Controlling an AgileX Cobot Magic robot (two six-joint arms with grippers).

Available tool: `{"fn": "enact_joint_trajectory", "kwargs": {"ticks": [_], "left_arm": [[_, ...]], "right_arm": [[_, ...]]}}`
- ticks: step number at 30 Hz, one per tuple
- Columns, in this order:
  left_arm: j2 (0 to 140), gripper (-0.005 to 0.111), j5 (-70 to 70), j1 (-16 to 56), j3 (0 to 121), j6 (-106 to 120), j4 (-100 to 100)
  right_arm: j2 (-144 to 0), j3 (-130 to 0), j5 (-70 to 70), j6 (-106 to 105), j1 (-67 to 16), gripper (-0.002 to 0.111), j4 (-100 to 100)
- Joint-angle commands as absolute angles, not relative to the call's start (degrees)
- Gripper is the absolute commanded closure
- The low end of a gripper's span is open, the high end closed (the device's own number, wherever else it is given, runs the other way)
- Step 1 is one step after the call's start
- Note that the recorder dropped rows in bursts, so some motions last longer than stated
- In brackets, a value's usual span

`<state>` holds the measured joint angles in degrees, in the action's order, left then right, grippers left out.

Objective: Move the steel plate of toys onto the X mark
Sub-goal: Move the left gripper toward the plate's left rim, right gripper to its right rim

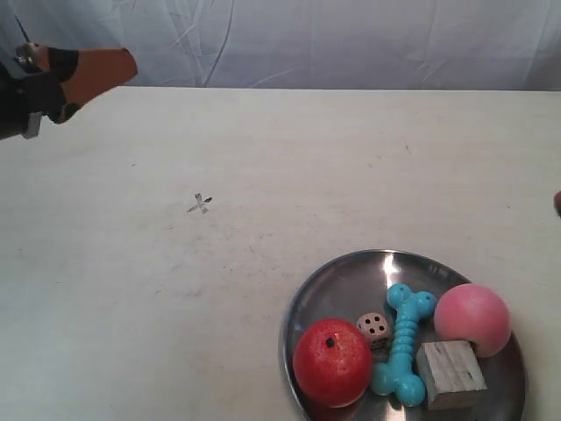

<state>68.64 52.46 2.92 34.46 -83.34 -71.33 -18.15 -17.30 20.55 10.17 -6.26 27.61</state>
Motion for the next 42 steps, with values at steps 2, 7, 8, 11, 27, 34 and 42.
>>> {"fn": "enact_joint_trajectory", "kwargs": {"ticks": [2,7,8,11,27,34,42], "left_arm": [[73.67,0.107,53.0,3.19,34.86,-85.52,-73.47],[74.9,0.107,53.36,3.19,34.86,-85.81,-78.41],[74.9,0.107,53.1,3.19,34.86,-86.52,-79.22],[75.13,0.107,47.89,3.19,34.86,-93.82,-80.64],[99.9,0.095,58.12,3.77,36.24,-111.79,-87.66],[102.09,0.075,55.13,14.29,43.68,-112.34,-90.3],[106.99,0.075,51.68,22.23,49.71,-119.92,-97.13]], "right_arm": [[-29.02,-18.37,27.66,13.23,-6.35,0.108,22.34],[-36.34,-18.63,28.66,13.73,-6.35,0.108,20.29],[-37.29,-18.63,29.0,13.73,-6.35,0.108,20.01],[-40.31,-18.63,30.17,13.73,-6.35,0.108,19.87],[-45.8,-17.98,35.26,17.71,-6.35,0.067,20.16],[-45.8,-14.21,33.99,25.12,-6.35,0.067,19.84],[-45.8,-17.24,40.22,26.72,-6.35,0.067,17.99]]}}
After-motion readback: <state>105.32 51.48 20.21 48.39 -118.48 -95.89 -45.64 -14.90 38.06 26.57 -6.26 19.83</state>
